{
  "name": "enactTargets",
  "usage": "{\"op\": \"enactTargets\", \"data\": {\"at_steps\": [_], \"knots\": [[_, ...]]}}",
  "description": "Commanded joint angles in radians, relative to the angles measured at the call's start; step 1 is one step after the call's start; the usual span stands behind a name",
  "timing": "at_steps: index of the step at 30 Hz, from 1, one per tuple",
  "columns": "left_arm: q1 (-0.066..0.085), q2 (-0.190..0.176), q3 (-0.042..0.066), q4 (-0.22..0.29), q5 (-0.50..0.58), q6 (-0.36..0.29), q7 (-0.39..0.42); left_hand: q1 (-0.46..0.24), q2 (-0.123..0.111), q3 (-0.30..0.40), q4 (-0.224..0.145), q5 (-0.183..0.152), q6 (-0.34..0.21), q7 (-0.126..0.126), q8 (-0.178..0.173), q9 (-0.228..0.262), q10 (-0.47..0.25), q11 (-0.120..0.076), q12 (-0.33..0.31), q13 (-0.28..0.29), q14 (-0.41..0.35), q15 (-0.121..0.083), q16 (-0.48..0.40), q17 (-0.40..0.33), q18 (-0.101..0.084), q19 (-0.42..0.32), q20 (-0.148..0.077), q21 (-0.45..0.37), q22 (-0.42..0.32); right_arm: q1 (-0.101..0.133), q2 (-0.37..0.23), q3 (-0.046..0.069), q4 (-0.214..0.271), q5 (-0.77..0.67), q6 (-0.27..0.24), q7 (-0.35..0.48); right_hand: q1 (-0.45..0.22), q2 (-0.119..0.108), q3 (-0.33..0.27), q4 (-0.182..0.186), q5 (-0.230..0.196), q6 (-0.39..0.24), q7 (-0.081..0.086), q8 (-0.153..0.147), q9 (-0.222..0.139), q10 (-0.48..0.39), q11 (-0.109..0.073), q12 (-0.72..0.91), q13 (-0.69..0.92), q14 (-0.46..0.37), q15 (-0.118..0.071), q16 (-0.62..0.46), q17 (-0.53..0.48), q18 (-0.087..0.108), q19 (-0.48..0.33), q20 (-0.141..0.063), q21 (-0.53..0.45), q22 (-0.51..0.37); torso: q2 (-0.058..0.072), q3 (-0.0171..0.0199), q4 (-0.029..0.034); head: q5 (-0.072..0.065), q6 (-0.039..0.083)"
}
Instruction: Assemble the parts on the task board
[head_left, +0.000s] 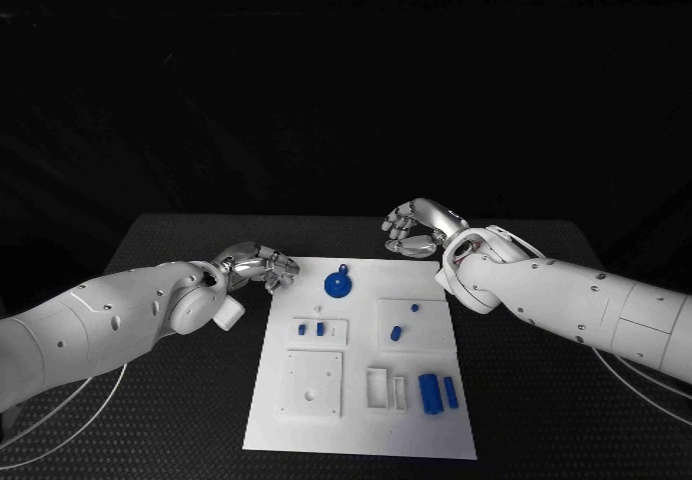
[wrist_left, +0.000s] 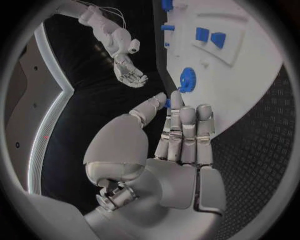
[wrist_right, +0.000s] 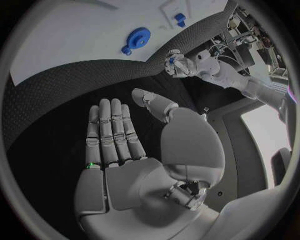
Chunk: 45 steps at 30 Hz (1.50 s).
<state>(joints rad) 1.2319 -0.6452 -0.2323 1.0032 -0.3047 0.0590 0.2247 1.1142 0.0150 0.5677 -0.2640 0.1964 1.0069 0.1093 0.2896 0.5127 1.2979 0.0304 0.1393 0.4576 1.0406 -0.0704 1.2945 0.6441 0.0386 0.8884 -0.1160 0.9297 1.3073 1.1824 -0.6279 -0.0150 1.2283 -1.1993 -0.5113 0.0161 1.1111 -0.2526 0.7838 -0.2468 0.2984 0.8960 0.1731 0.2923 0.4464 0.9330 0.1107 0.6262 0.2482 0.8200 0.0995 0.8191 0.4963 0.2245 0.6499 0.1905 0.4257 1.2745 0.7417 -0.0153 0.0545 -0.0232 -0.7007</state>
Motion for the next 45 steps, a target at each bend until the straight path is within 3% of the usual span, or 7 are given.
{"op": "enactTargets", "data": {"at_steps": [1, 9, 14, 24, 29, 34, 45], "knots": [[-0.003, 0.008, 0.0, -0.004, -0.075, 0.041, -0.034, 0.011, 0.021, 0.0, -0.007, -0.008, -0.002, -0.007, 0.011, 0.037, 0.005, 0.0, -0.007, 0.002, 0.015, -0.008, 0.012, 0.002, 0.018, 0.006, -0.061, 0.01, 0.025, 0.0, 0.001, 0.0, 0.0, 0.001, 0.006, 0.011, 0.006, 0.006, -0.008, 0.001, 0.006, -0.007, 0.0, 0.004, -0.001, 0.009, 0.001, -0.006, -0.002, -0.003, 0.004, -0.002, -0.001, -0.018, -0.005, 0.004, -0.006, 0.002, 0.001, -0.0006, 0.0004, -0.005, -0.002], [-0.004, 0.032, 0.0, -0.004, -0.08, -0.025, -0.087, 0.007, 0.022, 0.001, -0.004, -0.024, -0.004, -0.003, 0.01, 0.038, 0.009, 0.001, -0.012, 0.005, 0.02, -0.008, 0.024, 0.0, 0.021, 0.005, -0.06, 0.021, 0.024, 0.0, 0.003, 0.0, -0.001, 0.003, 0.009, 0.012, 0.006, 0.007, -0.008, 0.001, 0.008, -0.007, 0.0, 0.004, -0.002, 0.01, 0.001, -0.006, -0.003, -0.003, 0.004, -0.002, -0.002, -0.018, -0.005, 0.004, -0.007, 0.002, 0.0, -0.0016, 0.0025, -0.009, -0.005], [-0.004, 0.036, 0.0, -0.002, -0.08, -0.02, -0.089, 0.008, 0.019, 0.003, -0.003, -0.018, -0.002, 0.001, 0.012, 0.039, 0.018, 0.0, -0.01, 0.009, 0.02, -0.008, 0.026, -0.002, 0.023, 0.004, -0.06, 0.024, 0.023, 0.0, 0.004, 0.0, 0.0, 0.005, 0.015, 0.014, 0.006, 0.007, -0.007, 0.002, 0.011, -0.007, 0.0, 0.004, -0.002, 0.01, 0.001, -0.006, -0.004, -0.003, 0.004, -0.001, -0.003, -0.017, -0.004, 0.004, -0.008, 0.003, -0.001, -0.0014, 0.0022, -0.01, -0.004], [-0.004, 0.027, 0.0, 0.013, -0.056, -0.05, -0.001, 0.005, 0.016, 0.006, -0.001, -0.017, -0.005, -0.002, 0.01, 0.039, 0.01, 0.002, -0.018, 0.009, 0.013, -0.006, 0.02, -0.01, 0.023, -0.002, -0.058, 0.024, 0.021, 0.0, 0.007, 0.0, 0.013, 0.036, 0.062, 0.008, 0.005, 0.015, -0.009, 0.004, 0.009, -0.005, -0.001, 0.006, -0.003, 0.012, 0.0, -0.004, -0.008, -0.003, 0.004, 0.0, -0.004, -0.017, -0.002, 0.005, -0.01, 0.006, -0.001, -0.002, 0.0047, -0.013, 0.002], [-0.004, 0.016, 0.0, 0.029, -0.007, -0.01, 0.009, 0.004, 0.016, 0.007, 0.0, -0.017, -0.006, -0.002, 0.01, 0.039, 0.009, 0.002, -0.021, 0.009, 0.011, -0.006, 0.019, -0.012, 0.023, -0.003, -0.057, 0.024, 0.02, 0.0, 0.014, 0.0, 0.022, 0.037, 0.084, 0.009, 0.002, 0.023, -0.016, 0.005, -0.024, -0.003, -0.002, 0.008, -0.004, 0.015, -0.001, -0.001, -0.016, -0.002, 0.003, 0.004, -0.007, -0.016, 0.002, 0.004, -0.016, 0.012, -0.001, -0.0022, 0.0031, -0.01, 0.005], [-0.004, 0.009, 0.001, 0.034, 0.109, 0.049, 0.006, 0.004, 0.018, 0.007, 0.001, -0.017, -0.004, 0.002, 0.011, 0.04, 0.013, 0.002, -0.021, 0.011, 0.011, -0.006, 0.018, -0.014, 0.024, -0.004, -0.057, 0.023, 0.02, 0.0, 0.021, 0.0, 0.026, 0.037, 0.084, 0.023, 0.007, 0.025, -0.02, 0.0, -0.046, 0.004, -0.005, 0.013, -0.005, 0.016, -0.001, 0.001, -0.023, -0.002, 0.002, 0.006, -0.01, -0.015, 0.005, 0.004, -0.022, 0.017, -0.001, -0.0018, 0.0035, -0.007, 0.009], [-0.003, -0.002, 0.003, 0.028, 0.297, 0.176, -0.02, -0.001, 0.02, 0.006, 0.001, -0.017, -0.007, -0.004, 0.01, 0.041, 0.008, 0.002, -0.028, 0.011, 0.003, -0.005, 0.014, -0.021, 0.022, -0.011, -0.055, 0.02, 0.019, 0.0, 0.048, -0.007, 0.044, 0.016, 0.095, 0.032, 0.013, 0.034, -0.027, -0.004, -0.062, 0.013, -0.011, 0.018, -0.005, 0.021, -0.004, 0.007, -0.028, 0.002, 0.001, 0.012, -0.013, -0.012, 0.012, 0.004, -0.027, 0.023, -0.001, -0.001, 0.003, -0.009, 0.015]]}}
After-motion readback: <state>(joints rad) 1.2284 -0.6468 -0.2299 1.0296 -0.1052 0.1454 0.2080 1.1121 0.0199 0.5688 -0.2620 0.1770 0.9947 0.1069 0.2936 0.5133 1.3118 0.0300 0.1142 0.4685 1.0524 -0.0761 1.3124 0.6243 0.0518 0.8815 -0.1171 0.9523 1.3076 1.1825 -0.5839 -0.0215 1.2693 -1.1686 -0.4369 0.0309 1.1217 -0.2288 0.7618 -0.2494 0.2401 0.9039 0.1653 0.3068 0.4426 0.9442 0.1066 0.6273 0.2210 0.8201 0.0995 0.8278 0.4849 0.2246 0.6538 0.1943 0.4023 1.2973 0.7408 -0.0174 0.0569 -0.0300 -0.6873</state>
